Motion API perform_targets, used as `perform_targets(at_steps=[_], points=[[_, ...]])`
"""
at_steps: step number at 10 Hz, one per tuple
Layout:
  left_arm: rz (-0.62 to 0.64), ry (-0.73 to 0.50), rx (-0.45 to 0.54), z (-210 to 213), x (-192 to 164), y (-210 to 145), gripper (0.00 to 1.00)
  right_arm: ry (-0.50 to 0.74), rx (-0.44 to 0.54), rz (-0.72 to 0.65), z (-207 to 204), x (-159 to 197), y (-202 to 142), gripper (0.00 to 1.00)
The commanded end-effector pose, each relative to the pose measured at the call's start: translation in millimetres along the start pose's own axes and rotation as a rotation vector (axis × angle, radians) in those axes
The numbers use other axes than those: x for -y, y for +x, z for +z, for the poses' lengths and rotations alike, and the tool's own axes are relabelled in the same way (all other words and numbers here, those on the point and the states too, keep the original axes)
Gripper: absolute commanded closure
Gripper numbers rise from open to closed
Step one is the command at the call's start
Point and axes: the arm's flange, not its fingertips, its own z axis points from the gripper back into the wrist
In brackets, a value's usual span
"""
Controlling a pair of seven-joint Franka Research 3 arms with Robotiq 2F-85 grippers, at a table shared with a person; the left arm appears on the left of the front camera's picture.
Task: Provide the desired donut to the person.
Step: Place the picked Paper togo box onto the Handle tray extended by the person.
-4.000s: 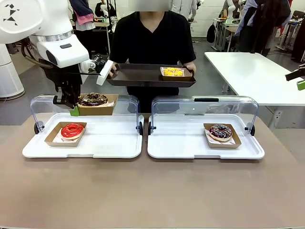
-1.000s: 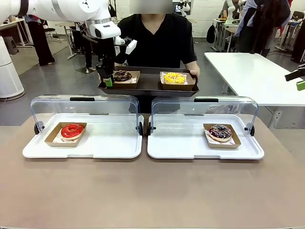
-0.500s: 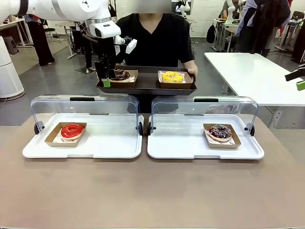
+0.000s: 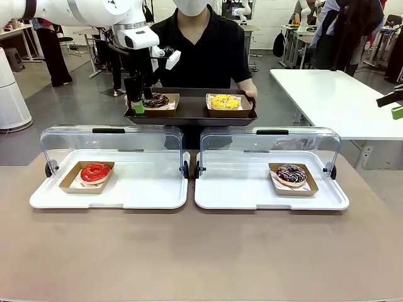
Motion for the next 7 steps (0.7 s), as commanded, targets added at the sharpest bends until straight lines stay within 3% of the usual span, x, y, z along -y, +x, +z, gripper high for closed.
perform_targets(at_steps=[1, 2, 5, 7], points=[[-0.029, -0.03, 0.048, 12, 13, -2, 0.0, -0.006, -0.002, -0.005, -1, 0, -1, 0.0], [-0.042, -0.011, 0.072, 18, 37, -5, 0.0, -0.006, -0.002, -0.005, -1, 0, -1, 0.0], [-0.065, 0.046, 0.13, 30, 158, -48, 0.0, -0.006, -0.002, -0.005, -1, 0, -1, 0.0], [-0.057, 0.067, 0.157, 26, 206, -86, 0.0, -0.006, -0.002, -0.005, -1, 0, -1, 0.0]])
